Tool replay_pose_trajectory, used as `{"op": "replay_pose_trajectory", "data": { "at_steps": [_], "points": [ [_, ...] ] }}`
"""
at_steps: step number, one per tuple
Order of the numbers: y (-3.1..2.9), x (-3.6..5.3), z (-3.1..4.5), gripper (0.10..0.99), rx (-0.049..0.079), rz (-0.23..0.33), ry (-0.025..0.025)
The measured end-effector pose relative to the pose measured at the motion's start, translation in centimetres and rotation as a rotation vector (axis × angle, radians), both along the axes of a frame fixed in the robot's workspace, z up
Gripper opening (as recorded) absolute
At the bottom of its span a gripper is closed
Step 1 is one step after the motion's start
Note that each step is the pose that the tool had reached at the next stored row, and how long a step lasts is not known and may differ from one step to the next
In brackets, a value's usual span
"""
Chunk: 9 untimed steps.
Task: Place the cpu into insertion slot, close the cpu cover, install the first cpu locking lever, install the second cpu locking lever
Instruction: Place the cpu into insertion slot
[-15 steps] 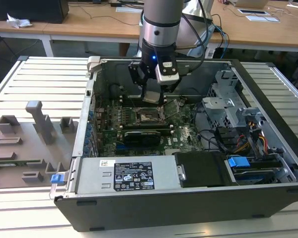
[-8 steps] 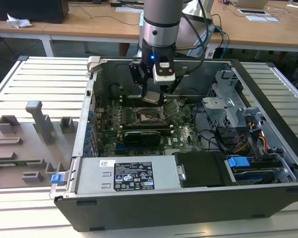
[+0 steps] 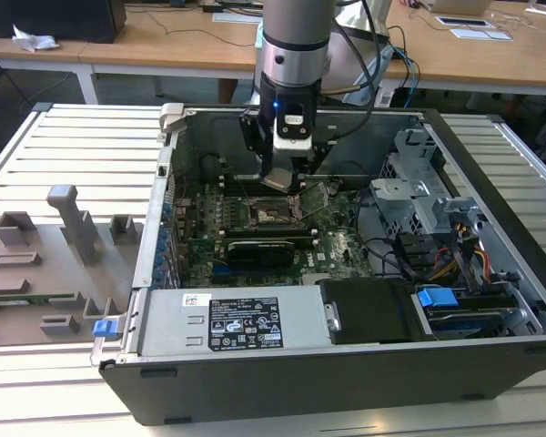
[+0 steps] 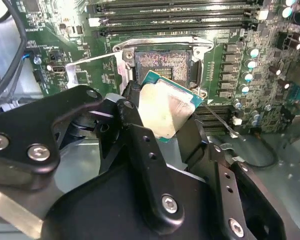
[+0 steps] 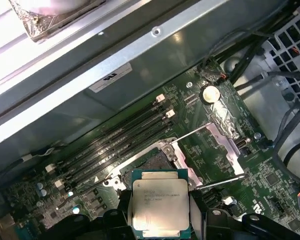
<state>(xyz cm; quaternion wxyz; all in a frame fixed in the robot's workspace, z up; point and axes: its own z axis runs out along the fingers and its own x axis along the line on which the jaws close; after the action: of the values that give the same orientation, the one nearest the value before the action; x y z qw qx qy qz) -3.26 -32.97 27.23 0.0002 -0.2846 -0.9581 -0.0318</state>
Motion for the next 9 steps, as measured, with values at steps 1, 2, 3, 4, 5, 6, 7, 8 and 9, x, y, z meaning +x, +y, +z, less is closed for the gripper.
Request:
{"op": "replay_pose_trajectory", "data": {
  "at_steps": [1, 2, 3, 4, 5, 6, 7, 8, 9],
  "points": [
    [0.0, 0.0, -0.01, 0.541, 0.0, -0.021, 0.0],
    [0.0, 0.0, -0.02, 0.541, 0.0, -0.037, -0.0001],
    [0.0, 0.0, -0.03, 0.541, 0.0, -0.057, 0.0],
    [0.0, 0.0, -0.04, 0.541, 0.0, -0.07, 0.0],
    [0.0, 0.0, -0.05, 0.541, -0.001, -0.088, 0.0],
    [0.0, 0.0, -0.06, 0.541, -0.001, -0.104, -0.0001],
    [0.0, 0.0, -0.07, 0.541, -0.001, -0.117, -0.0001],
    [0.0, 0.0, -0.07, 0.541, -0.001, -0.127, -0.0001],
    [0.0, 0.0, -0.08, 0.541, -0.002, -0.147, -0.0001]
  ]
}}
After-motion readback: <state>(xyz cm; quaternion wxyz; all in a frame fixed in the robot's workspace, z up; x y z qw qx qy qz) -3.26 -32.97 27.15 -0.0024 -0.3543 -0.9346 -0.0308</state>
